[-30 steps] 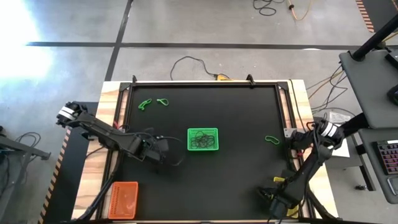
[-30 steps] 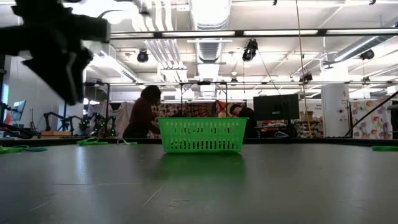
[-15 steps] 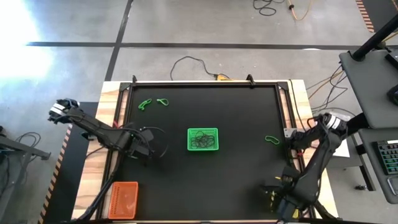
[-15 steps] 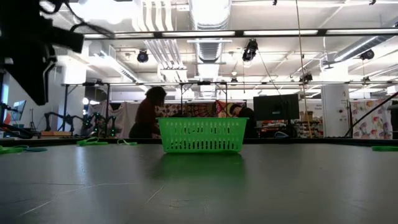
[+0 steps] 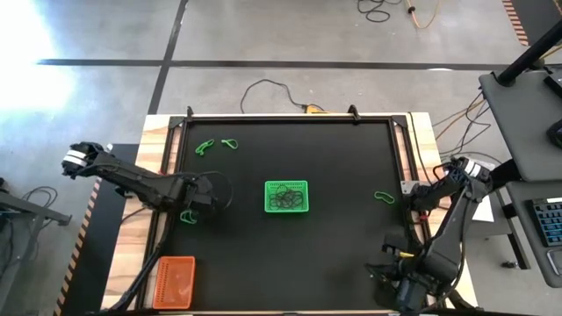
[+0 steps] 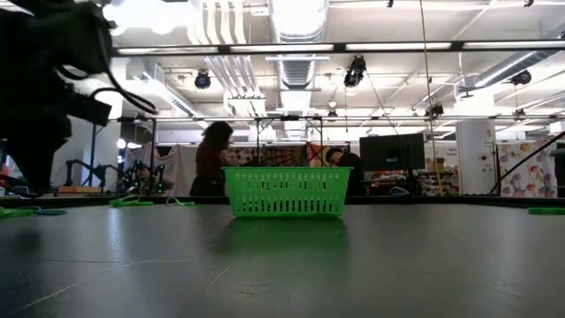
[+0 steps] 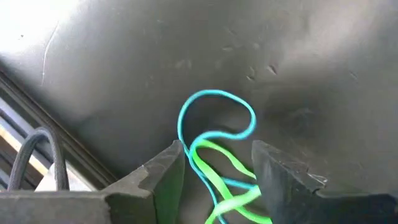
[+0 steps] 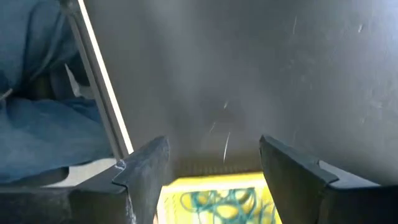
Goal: Sort rubber bands into baskets
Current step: Put the blue rubber band into the yellow basket
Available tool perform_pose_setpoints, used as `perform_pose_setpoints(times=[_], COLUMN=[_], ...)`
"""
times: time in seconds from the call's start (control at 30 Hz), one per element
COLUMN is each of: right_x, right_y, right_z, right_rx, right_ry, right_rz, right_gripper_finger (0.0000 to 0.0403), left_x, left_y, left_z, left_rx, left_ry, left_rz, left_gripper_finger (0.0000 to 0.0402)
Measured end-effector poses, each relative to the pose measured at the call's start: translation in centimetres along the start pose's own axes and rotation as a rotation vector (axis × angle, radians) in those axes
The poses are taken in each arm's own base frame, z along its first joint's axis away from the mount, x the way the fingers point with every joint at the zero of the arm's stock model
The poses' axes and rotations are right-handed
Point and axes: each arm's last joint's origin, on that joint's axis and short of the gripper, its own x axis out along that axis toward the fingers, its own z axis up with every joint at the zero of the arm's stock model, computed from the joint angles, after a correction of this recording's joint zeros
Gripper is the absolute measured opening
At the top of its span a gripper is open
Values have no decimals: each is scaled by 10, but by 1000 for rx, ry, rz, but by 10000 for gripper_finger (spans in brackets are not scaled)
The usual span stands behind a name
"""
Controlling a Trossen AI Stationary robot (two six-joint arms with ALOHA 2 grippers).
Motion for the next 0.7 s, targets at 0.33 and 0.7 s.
perform_pose_setpoints(times=[0.33, 0.7], right_x=[2, 5], right_y=[-5, -3], right_z=[17, 18], right_rx=[-83, -91], right_ry=[-23, -20], right_rz=[-13, -18], right_gripper_finger=[238, 233], left_x=[19, 37], left_y=[11, 14], left_z=[21, 30], left_rx=[24, 15], left_ry=[133, 257], left_rz=[16, 56], left_gripper_finger=[190, 190])
